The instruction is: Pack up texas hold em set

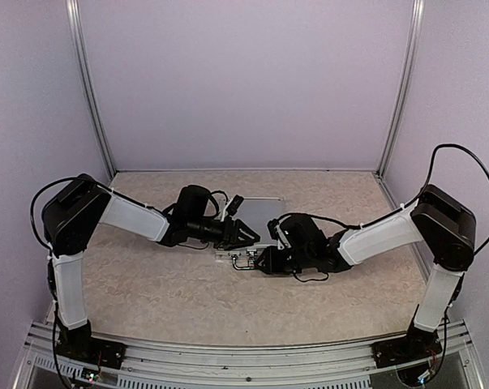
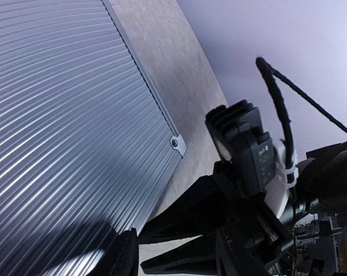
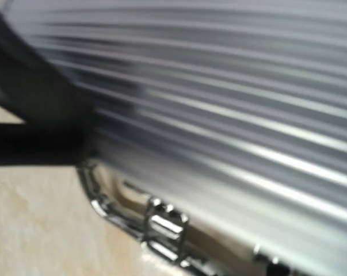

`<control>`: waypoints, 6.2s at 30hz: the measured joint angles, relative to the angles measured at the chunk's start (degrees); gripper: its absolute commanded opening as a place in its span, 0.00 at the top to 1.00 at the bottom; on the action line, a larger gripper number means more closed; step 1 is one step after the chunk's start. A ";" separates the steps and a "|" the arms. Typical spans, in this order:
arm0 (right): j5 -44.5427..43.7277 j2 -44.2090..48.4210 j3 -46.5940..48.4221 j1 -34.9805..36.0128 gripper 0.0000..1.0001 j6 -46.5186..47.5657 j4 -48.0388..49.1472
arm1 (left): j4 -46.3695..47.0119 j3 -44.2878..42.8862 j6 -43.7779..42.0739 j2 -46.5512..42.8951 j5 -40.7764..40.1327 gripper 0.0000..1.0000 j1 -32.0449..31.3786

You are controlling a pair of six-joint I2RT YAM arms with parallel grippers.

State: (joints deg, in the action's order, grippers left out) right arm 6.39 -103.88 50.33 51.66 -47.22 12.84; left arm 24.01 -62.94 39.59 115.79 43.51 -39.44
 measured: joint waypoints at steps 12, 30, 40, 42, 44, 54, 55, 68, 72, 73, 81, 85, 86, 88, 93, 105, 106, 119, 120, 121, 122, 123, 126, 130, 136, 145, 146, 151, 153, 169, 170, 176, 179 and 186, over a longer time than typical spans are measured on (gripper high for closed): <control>0.00 -5.49 5.73 0.09 0.66 1.31 -1.88 | 2.91 1.42 0.83 -0.04 0.04 0.54 0.15; 2.21 -5.70 6.36 0.09 0.65 0.70 -1.40 | 2.97 1.79 0.87 -0.33 -0.04 0.54 0.26; 3.65 -3.04 2.62 -0.42 0.64 -2.69 3.21 | 2.62 2.16 0.87 -0.79 -0.28 0.54 0.42; 3.89 -2.23 1.81 -0.61 0.64 -3.34 4.15 | 2.51 2.16 0.87 -0.87 -0.35 0.54 0.42; 3.98 -1.86 1.36 -1.05 0.63 -3.69 5.07 | 2.51 2.25 0.87 -0.92 -0.44 0.54 0.42; 4.57 -1.86 1.62 -2.99 0.62 -3.48 6.84 | 2.32 2.47 0.83 -1.20 -0.55 0.54 0.44; 4.74 -1.86 1.84 -3.06 0.62 -3.39 6.69 | 2.16 2.47 0.79 -1.25 -0.68 0.54 0.44; 4.00 -3.04 6.01 -1.40 0.57 -1.95 -1.11 | 0.50 2.47 0.00 -1.90 -1.22 0.54 0.68; 3.85 -4.61 6.10 -1.01 0.56 -2.29 -1.27 | 0.44 2.47 -0.04 -1.92 -1.22 0.55 0.68; 3.80 -4.92 6.10 -0.90 0.56 -2.36 -1.33 | 0.44 2.47 -0.07 -1.95 -1.25 0.55 0.68; 1.95 -5.35 6.43 -0.28 0.55 -3.04 -2.43 | 0.39 2.49 -0.22 -1.95 -1.25 0.55 0.68; 2.47 -5.46 6.38 -0.26 0.55 -3.50 -1.62 | 0.39 2.49 -0.22 -1.95 -1.25 0.55 0.68; 2.67 -5.53 6.38 -0.26 0.55 -3.67 -1.27 | 0.39 2.49 -0.22 -1.95 -1.25 0.55 0.68; 3.19 -5.73 6.34 -0.24 0.55 -4.02 -0.31 | 0.39 2.49 -0.22 -1.95 -1.25 0.55 0.68; 3.45 -5.81 5.53 -0.24 0.55 -5.09 1.64 | 0.42 2.54 -0.24 -1.97 -1.29 0.55 0.68; 3.41 -3.34 1.07 -0.48 0.54 -9.14 6.49 | -0.02 2.86 -0.46 -2.47 -1.79 0.55 0.68; 3.41 -3.13 0.79 -0.59 0.54 -9.51 6.88 | -0.04 2.89 -0.46 -2.49 -1.79 0.55 0.68; 1.92 -3.02 2.51 -0.92 0.54 -10.14 4.92 | -0.07 2.89 -0.66 -2.49 -1.86 0.55 0.68; 1.92 -3.23 2.86 -0.92 0.54 -10.05 4.90 | -0.07 2.89 -0.66 -2.49 -1.86 0.55 0.68; 1.95 -3.50 3.08 -0.92 0.54 -10.05 4.90 | -0.07 2.89 -0.66 -2.49 -1.86 0.55 0.68; 2.03 -3.82 3.23 -0.92 0.54 -10.03 4.94 | -0.07 2.89 -0.66 -2.49 -1.86 0.55 0.68; 2.12 -4.09 3.30 -0.92 0.54 -10.03 4.96 | -0.07 2.89 -0.66 -2.49 -1.86 0.55 0.68; 2.23 -5.16 3.32 -0.85 0.54 -9.94 4.63 | -0.07 2.89 -0.66 -2.49 -1.86 0.55 0.68; 1.60 -5.25 3.65 -0.76 0.54 -9.38 4.04 | -0.09 2.89 -0.66 -2.49 -1.86 0.55 0.68; 1.49 -5.31 3.93 -0.39 0.54 -9.01 3.69 | -0.09 2.89 -0.66 -2.49 -1.86 0.55 0.68; 3.50 -5.53 2.71 -0.44 0.54 -10.67 7.58 | -0.11 2.89 -0.66 -2.51 -1.88 0.55 0.68; 3.69 -5.53 2.29 -0.46 0.54 -10.99 8.28 | -0.11 2.89 -0.66 -2.51 -1.88 0.55 0.68; 4.20 -5.18 0.59 -0.63 0.54 -12.37 11.28 | -0.11 2.89 -0.66 -2.51 -1.88 0.55 0.68; 4.42 -5.01 0.11 -0.87 0.54 -12.83 12.20 | -0.13 2.89 -0.66 -2.51 -1.88 0.55 0.68; 4.28 -4.52 -0.59 -1.49 0.54 -14.99 16.72 | -0.55 2.89 -0.70 -2.71 -1.95 0.55 0.68; 4.09 -4.28 -0.59 -1.51 0.54 -14.78 16.57 | -0.55 2.89 -0.70 -2.71 -1.95 0.55 0.68; 2.78 -3.23 0.15 -1.49 0.54 -12.09 13.14 | -0.59 2.89 -0.85 -2.75 -1.97 0.55 0.68; 2.80 -3.23 1.88 -1.20 0.54 -9.68 9.68 | -0.83 2.89 -0.90 -2.82 -2.01 0.55 0.68; 2.25 -4.72 6.32 0.50 0.60 -2.99 3.10 | -1.01 2.89 -0.96 -2.91 -2.16 0.55 0.68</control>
State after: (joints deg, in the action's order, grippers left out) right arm 8.64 -108.60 56.64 52.16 -50.22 15.94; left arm 23.00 -60.05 38.63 112.88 41.34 -38.76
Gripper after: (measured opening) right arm 0.434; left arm 0.450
